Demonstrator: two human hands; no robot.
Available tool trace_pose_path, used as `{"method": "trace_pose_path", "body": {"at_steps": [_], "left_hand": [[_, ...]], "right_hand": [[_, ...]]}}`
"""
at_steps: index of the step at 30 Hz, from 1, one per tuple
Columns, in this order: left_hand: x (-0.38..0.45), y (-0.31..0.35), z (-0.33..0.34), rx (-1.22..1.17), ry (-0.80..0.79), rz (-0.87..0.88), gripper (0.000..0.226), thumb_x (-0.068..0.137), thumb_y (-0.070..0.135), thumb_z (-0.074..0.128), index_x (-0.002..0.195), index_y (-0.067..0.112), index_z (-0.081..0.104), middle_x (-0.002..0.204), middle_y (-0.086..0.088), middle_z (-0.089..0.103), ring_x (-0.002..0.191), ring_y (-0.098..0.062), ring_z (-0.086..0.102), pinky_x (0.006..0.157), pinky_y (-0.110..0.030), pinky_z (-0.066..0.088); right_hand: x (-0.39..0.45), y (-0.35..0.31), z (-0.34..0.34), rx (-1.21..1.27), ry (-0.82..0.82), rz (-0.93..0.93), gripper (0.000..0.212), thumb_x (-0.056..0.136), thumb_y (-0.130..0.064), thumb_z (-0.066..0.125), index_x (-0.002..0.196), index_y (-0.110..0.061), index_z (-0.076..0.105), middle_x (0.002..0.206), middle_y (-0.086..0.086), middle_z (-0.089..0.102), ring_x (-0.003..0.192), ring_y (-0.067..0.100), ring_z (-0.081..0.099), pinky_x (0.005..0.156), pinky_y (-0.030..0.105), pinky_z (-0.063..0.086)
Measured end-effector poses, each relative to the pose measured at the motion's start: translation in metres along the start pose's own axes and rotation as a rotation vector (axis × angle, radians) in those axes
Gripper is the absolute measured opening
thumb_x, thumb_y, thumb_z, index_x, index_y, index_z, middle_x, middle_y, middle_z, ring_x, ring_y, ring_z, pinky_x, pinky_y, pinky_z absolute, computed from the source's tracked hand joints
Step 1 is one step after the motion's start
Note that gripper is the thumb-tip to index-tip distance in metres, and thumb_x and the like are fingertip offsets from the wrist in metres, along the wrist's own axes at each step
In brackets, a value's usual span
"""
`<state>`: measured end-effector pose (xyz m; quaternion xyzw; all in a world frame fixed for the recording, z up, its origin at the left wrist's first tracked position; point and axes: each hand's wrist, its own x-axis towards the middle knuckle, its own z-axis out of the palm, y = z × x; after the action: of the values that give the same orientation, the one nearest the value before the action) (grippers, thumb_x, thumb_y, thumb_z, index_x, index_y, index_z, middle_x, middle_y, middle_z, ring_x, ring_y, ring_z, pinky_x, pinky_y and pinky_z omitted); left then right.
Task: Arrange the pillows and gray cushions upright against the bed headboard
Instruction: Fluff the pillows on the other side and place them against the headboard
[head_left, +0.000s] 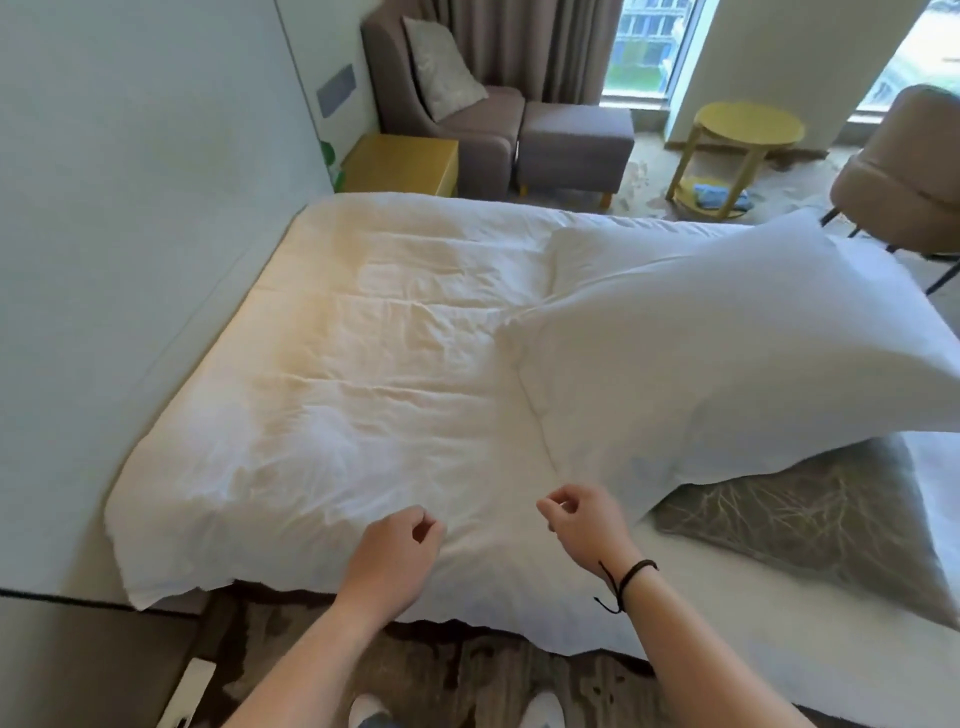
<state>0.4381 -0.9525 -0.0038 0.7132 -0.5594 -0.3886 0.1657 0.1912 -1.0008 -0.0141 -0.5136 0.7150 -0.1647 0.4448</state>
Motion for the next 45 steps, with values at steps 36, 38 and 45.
{"method": "trace_pose_path", "body": {"at_steps": [36, 38, 45], "left_hand": [[0.287, 0.305, 0.219, 0.216, -0.072, 0.191, 0.037, 0.091, 0.04, 0.057, 0.126, 0.029, 0.055, 0.131, 0.003, 0.055, 0.124, -0.016, 0.049, 0.094, -0.032, 0.042], [0.311, 0.319, 0.223, 0.239, -0.043, 0.184, 0.041, 0.092, 0.039, 0.057, 0.13, 0.025, 0.052, 0.136, -0.001, 0.053, 0.127, -0.02, 0.048, 0.098, -0.034, 0.041], [0.392, 0.353, 0.241, 0.311, -0.044, 0.17, 0.061, 0.092, 0.046, 0.056, 0.145, 0.019, 0.038, 0.147, -0.002, 0.043, 0.136, -0.024, 0.039, 0.108, -0.037, 0.036]], "right_hand": [[0.281, 0.083, -0.339, -0.444, 0.355, -0.226, 0.039, 0.092, -0.042, 0.055, 0.125, -0.023, 0.053, 0.126, 0.0, 0.053, 0.114, 0.023, 0.05, 0.092, 0.036, 0.043], [0.32, 0.075, -0.354, -0.568, 0.328, -0.307, 0.042, 0.091, -0.042, 0.054, 0.129, -0.024, 0.051, 0.133, 0.0, 0.05, 0.119, 0.023, 0.047, 0.096, 0.036, 0.039], [0.431, 0.068, -0.391, -0.791, 0.225, -0.425, 0.061, 0.087, -0.064, 0.046, 0.139, -0.031, 0.039, 0.153, -0.001, 0.032, 0.144, 0.019, 0.018, 0.119, 0.045, 0.007]]}}
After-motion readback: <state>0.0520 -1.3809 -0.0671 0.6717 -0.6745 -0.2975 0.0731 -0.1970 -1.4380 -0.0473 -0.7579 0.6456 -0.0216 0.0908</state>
